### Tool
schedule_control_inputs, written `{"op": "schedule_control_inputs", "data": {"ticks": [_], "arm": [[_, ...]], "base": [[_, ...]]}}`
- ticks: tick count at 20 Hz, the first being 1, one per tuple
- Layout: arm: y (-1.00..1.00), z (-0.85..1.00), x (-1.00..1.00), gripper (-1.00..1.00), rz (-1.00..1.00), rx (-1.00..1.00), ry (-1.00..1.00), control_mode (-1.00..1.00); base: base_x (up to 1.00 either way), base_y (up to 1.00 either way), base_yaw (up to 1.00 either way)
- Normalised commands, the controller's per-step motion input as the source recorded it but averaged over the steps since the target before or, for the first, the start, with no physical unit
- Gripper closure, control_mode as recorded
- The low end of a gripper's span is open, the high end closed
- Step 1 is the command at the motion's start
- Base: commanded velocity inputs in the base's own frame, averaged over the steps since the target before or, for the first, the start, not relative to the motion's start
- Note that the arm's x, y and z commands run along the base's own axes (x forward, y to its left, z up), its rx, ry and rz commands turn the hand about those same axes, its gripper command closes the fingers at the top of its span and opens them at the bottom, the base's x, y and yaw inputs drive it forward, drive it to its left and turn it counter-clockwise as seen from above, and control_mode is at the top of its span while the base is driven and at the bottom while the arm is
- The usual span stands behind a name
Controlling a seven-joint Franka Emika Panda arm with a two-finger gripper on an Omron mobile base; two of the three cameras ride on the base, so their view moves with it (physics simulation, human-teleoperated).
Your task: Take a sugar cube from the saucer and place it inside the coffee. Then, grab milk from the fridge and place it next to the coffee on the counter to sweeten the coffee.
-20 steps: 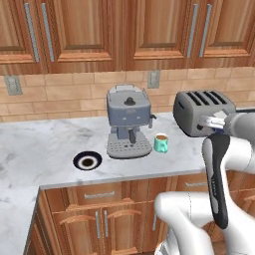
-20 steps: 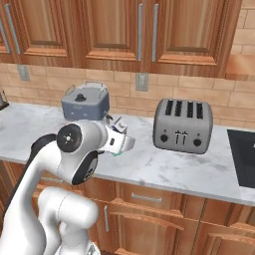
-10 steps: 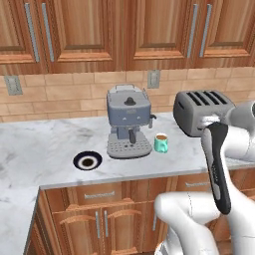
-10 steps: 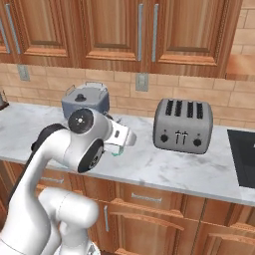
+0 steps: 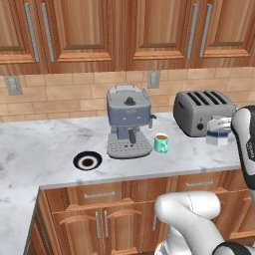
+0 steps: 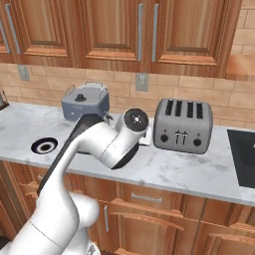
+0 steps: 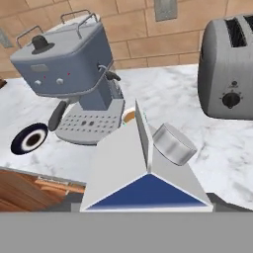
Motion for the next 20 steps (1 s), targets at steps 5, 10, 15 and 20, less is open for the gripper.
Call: {"op": "schedule_control_inputs", "data": {"ticks": [5,10,15,20], "arm": [[0.0,-0.33,0.01,1.0,0.15,0.09,0.0,-1.0],[0.0,-0.35,0.02,1.0,0.11,0.01,0.0,-1.0],[-0.09,-0.33,0.04,1.0,0.13,0.04,-0.05,-1.0],[-0.23,-0.16,0.12,1.0,0.26,0.14,-0.09,-1.0]], "base": [[0.0,0.0,0.0],[0.0,0.0,0.0],[0.0,0.0,0.0],[0.0,0.0,0.0]]}}
